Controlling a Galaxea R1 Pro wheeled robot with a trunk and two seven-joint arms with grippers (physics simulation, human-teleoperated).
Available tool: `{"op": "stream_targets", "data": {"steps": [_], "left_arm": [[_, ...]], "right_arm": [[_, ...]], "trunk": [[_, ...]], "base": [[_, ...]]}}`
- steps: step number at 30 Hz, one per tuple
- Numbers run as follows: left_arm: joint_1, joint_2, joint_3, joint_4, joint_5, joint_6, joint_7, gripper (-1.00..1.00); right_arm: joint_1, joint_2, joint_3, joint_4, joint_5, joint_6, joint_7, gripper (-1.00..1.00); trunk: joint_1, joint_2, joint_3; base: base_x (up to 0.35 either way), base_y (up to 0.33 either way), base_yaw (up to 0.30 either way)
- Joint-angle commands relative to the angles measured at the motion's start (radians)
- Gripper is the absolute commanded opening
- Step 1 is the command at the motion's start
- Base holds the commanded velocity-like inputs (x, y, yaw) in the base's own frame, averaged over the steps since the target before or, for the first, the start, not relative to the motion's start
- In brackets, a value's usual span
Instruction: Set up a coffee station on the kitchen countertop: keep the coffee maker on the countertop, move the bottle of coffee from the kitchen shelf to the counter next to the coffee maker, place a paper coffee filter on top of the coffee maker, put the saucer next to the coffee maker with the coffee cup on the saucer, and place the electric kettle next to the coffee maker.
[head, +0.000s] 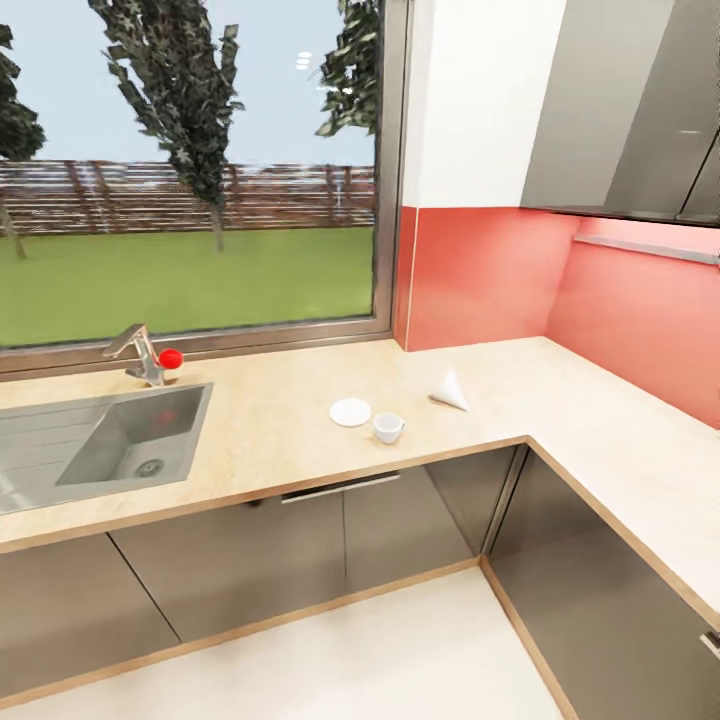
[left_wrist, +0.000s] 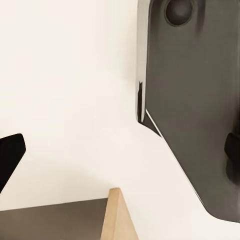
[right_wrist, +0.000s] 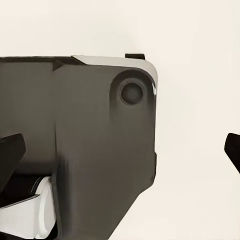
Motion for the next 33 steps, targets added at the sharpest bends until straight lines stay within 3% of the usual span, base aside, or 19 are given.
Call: {"op": "stream_targets", "data": {"steps": [1,7,16,21,22,30,33], "left_arm": [[0.0,0.0,0.0,0.001,0.0,-0.004,0.0,1.0],[0.0,-0.001,-0.001,0.001,-0.002,-0.007,-0.001,1.0],[0.0,-0.005,-0.002,0.001,-0.003,-0.008,-0.002,1.0],[0.002,0.005,-0.003,0.001,-0.007,-0.005,-0.002,1.0],[0.002,0.004,-0.01,-0.002,-0.012,-0.007,-0.002,1.0],[0.002,0.003,-0.005,-0.004,-0.008,-0.01,-0.002,1.0],[0.002,0.003,-0.004,-0.001,-0.009,-0.009,-0.002,1.0]], "right_arm": [[-0.001,0.0,-0.001,-0.001,0.0,-0.001,-0.001,1.0],[-0.001,-0.006,-0.001,-0.043,0.001,-0.001,-0.003,1.0],[-0.001,-0.007,-0.003,-0.363,-0.002,-0.002,0.004,1.0],[-0.001,-0.006,-0.002,-0.384,-0.001,-0.006,0.001,1.0],[-0.004,-0.005,-0.001,-0.626,0.0,-0.014,-0.004,1.0],[-0.098,0.0,0.0,-0.989,0.0,-0.005,-0.007,1.0],[-0.161,0.003,0.0,-1.075,-0.001,0.004,-0.045,1.0]], "trunk": [[0.001,-0.002,-0.002],[0.001,-0.002,-0.002],[0.001,-0.002,-0.002],[0.001,-0.002,-0.002],[0.001,-0.002,-0.002],[0.001,-0.002,-0.002],[0.001,-0.002,-0.002]], "base": [[0.0,0.0,-0.01],[0.0,0.0,-0.003],[0.0,0.0,0.0],[0.0,0.0,0.0],[0.0,0.0,0.0],[0.0,0.0,0.0],[0.0,0.0,0.0]]}}
